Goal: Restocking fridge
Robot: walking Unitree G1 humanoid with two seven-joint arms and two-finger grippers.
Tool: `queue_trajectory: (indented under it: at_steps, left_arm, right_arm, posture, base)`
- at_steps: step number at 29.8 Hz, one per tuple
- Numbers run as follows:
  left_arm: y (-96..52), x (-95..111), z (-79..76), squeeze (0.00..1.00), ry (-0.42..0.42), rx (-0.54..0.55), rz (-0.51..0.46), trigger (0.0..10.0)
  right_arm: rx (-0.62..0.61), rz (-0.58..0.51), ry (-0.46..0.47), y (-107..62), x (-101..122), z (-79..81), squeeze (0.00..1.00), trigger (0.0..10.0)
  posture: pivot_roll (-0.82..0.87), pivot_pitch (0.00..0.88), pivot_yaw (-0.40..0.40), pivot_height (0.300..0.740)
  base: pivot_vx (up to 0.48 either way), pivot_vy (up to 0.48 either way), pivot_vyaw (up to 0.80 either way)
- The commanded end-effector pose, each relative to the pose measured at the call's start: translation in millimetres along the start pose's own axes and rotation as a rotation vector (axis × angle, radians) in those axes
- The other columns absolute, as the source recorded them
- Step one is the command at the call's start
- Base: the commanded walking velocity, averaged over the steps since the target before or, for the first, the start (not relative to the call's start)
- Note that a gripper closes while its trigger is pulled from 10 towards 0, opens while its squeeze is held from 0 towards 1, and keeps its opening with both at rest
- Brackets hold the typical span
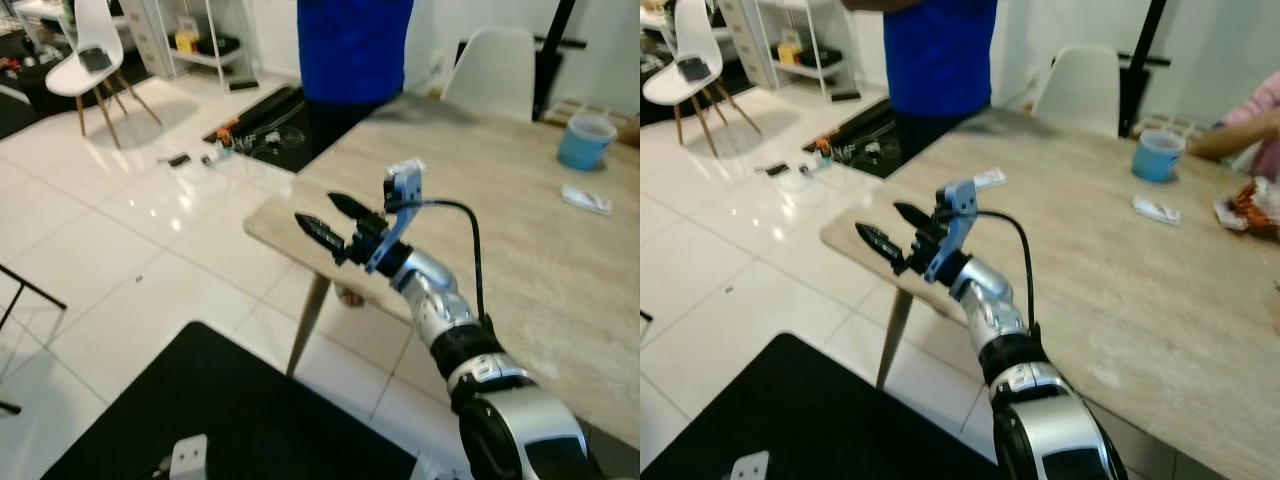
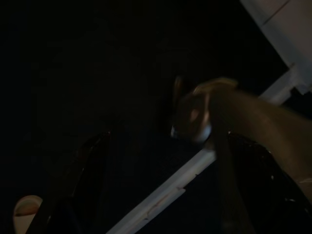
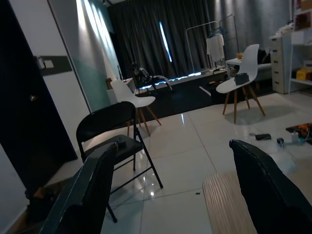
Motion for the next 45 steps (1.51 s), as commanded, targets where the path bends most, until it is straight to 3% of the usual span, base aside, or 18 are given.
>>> queue_trajectory:
  at_steps: [1, 15, 24, 30, 40, 45]
  left_arm:
    - [-0.9, -2.6, 4.3, 0.00, 0.014, 0.013, 0.007, 10.0]
    - [-1.9, -4.0, 10.3, 0.00, 0.008, 0.040, 0.005, 10.0]
    - [-1.8, -2.3, 9.1, 0.00, 0.026, 0.030, -0.001, 10.0]
    - [-1.5, -0.9, 8.7, 0.00, 0.026, 0.040, -0.011, 10.0]
    - [-2.1, -9.2, 8.4, 0.00, 0.040, 0.035, 0.006, 10.0]
    - [-3.9, -16.3, 12.7, 0.00, 0.050, 0.039, 0.013, 10.0]
  right_arm:
    - [0.011, 0.005, 0.004, 8.2, 0.0, 6.5, 0.00, 10.0]
    - [-0.082, 0.073, 0.016, 3.1, -9.0, -7.0, 0.00, 10.0]
    - [-0.116, 0.035, 0.015, 3.4, -1.1, -12.7, 0.00, 10.0]
    - [-0.149, 0.040, -0.002, 5.1, 2.6, -17.4, 0.00, 10.0]
    - [-0.215, 0.123, -0.090, 3.4, -2.0, -26.4, 0.00, 10.0]
    - [-0.355, 0.211, -0.184, 2.2, 4.7, -46.3, 0.00, 10.0]
  posture:
    - [0.06, 0.000, 0.015, 0.740]
    - [0.05, 0.000, 0.013, 0.740]
    - [0.05, 0.000, 0.011, 0.740]
    - [0.05, 0.000, 0.006, 0.740]
    - [0.05, 0.000, 0.004, 0.740]
    - [0.04, 0.007, -0.014, 0.740]
  base:
    - [0.304, 0.000, 0.00]
    - [0.217, 0.000, -0.14]
    - [0.000, 0.000, -0.26]
    - [0.000, -0.450, 0.00]
    - [0.000, 0.000, 0.00]
    - [0.000, 0.000, 0.00]
Point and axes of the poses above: a point about 5 cm out from each wrist's last joint towards the gripper, its own y axis pointing out of the wrist towards the gripper, its own x axis along the axis of the wrist's last joint, z = x × y, the point moved 4 cm from there along y, pointing out of the wrist towards the gripper, and after that the axes turned 11 degrees about -y, right-handed, at the moved point
